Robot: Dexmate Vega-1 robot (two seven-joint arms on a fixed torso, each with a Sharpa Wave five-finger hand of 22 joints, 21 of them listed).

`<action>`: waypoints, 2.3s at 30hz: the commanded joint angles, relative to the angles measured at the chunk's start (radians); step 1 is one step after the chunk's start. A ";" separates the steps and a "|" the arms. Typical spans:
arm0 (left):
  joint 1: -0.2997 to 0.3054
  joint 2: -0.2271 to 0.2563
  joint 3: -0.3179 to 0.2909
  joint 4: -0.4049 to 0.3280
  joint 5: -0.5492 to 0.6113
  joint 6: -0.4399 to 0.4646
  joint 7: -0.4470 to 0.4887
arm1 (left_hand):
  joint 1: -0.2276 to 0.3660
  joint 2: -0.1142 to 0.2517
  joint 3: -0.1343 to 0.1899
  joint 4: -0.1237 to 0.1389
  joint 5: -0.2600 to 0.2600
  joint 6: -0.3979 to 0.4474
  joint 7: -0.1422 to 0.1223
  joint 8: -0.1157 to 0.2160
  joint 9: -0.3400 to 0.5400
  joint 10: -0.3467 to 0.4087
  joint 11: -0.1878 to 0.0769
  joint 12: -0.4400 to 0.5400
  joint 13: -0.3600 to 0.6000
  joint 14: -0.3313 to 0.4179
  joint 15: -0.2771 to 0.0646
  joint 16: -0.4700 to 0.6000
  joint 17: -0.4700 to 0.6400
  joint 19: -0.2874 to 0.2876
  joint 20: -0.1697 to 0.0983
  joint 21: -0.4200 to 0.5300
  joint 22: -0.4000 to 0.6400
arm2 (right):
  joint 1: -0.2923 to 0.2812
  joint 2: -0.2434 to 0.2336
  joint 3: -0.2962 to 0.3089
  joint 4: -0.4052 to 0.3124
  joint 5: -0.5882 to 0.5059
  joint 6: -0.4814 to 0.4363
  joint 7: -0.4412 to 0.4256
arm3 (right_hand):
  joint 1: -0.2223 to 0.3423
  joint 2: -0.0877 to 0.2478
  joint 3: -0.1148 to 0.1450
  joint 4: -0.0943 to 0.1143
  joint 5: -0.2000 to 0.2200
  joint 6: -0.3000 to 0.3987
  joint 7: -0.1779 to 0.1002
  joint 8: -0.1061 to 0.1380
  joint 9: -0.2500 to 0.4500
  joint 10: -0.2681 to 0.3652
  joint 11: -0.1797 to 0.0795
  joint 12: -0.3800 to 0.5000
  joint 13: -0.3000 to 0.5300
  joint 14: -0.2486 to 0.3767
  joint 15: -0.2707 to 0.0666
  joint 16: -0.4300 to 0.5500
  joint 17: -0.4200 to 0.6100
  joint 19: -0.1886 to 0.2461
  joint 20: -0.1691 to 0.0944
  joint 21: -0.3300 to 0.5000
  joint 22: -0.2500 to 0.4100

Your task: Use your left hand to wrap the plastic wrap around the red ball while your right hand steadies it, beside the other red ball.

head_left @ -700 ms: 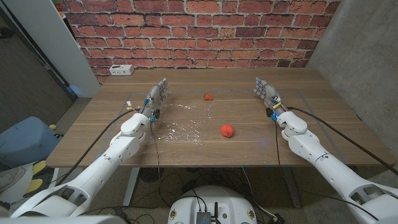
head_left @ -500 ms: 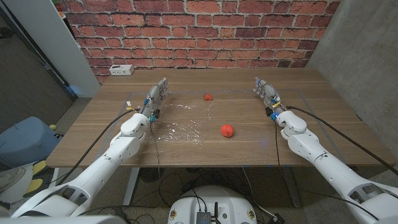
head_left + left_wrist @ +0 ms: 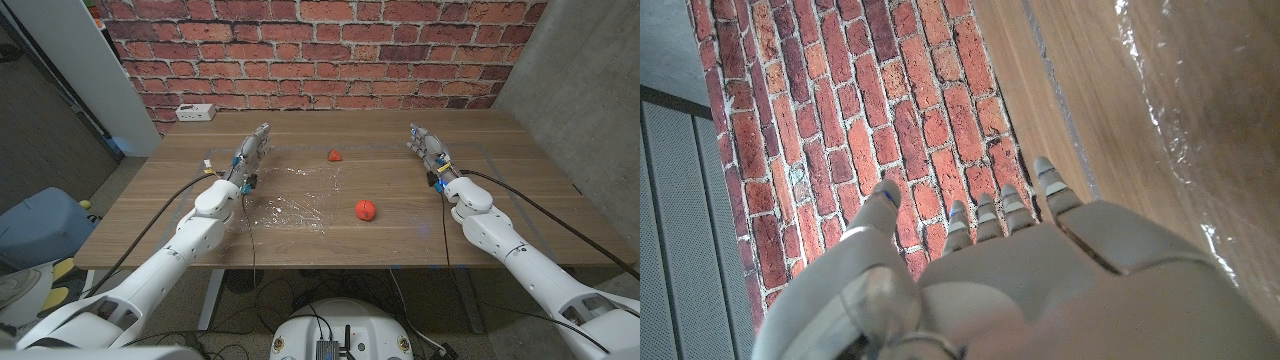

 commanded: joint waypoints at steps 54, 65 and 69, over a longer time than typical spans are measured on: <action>-0.265 0.163 0.254 -0.325 0.486 0.686 0.072 | 0.046 -0.080 -0.047 0.000 -0.027 -0.174 -0.115 -0.071 -0.008 -0.076 -0.019 -0.035 0.040 0.013 -0.043 -0.022 0.003 0.029 -0.002 0.021 0.007 | -0.090 -0.018 0.032 -0.041 0.002 0.074 -0.017 | -0.007 -0.007 0.012 -0.003 0.017 0.010 -0.003 -0.011 0.010 -0.002 0.009 0.001 0.048 0.011 0.010 0.040 0.069 0.016 0.035 0.010 0.009; -0.354 0.147 0.327 -0.300 0.555 0.743 -0.014 | 0.055 -0.082 -0.049 -0.001 -0.037 -0.171 -0.110 -0.074 -0.013 -0.077 -0.023 -0.037 0.037 0.017 -0.043 -0.021 0.003 0.024 0.000 0.019 0.007 | -0.108 -0.037 0.028 -0.085 -0.023 0.077 -0.029 | -0.008 -0.008 0.011 -0.003 0.017 0.011 -0.005 -0.011 0.009 0.000 0.012 0.000 0.049 0.012 0.011 0.041 0.071 0.015 0.036 0.010 0.009; -0.410 0.136 0.371 -0.280 0.592 0.776 -0.071 | 0.059 -0.080 -0.049 -0.002 -0.039 -0.172 -0.110 -0.076 -0.014 -0.075 -0.025 -0.037 0.036 0.018 -0.043 -0.021 0.003 0.024 0.002 0.019 0.007 | -0.117 -0.040 0.029 -0.097 -0.029 0.080 -0.038 | -0.009 -0.009 0.011 -0.003 0.017 0.011 -0.005 -0.011 0.009 0.002 0.014 0.001 0.049 0.013 0.014 0.041 0.071 0.016 0.036 0.010 0.009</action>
